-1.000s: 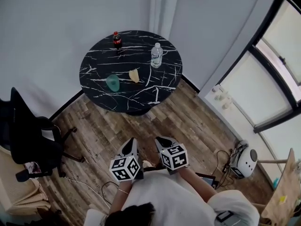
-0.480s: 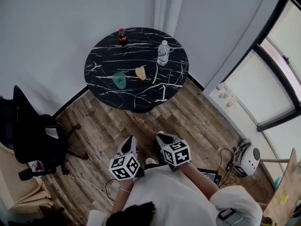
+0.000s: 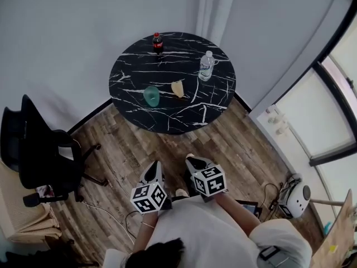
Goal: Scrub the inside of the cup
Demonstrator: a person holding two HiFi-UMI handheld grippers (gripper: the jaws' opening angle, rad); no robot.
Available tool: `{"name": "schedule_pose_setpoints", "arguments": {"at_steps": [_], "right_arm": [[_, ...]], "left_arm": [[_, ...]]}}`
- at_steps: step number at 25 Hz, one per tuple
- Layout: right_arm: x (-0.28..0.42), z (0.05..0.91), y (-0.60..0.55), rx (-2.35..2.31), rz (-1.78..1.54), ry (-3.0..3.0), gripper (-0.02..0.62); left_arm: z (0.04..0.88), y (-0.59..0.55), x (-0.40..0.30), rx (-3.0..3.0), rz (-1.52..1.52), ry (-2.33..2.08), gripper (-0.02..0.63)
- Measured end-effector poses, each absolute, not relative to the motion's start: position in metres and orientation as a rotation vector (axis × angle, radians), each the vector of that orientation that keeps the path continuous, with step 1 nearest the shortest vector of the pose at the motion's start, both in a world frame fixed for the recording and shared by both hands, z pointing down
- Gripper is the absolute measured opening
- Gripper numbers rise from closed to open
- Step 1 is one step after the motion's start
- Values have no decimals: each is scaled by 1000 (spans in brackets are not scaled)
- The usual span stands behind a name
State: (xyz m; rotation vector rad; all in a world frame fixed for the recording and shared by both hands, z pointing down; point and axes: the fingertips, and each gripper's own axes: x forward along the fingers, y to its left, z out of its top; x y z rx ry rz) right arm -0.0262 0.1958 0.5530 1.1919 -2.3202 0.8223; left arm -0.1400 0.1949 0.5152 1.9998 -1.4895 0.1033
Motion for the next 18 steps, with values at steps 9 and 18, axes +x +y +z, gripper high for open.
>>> {"name": "schedule_pose_setpoints", "arguments": {"at_steps": [9, 18], "right_arm": [[-16, 553, 142, 1177, 826, -2321, 38], [0, 555, 74, 1181, 859, -2329, 38]], "left_arm": [[519, 146, -128, 2004, 137, -1493, 9], [523, 83, -119, 1976, 165, -1527, 9]]}}
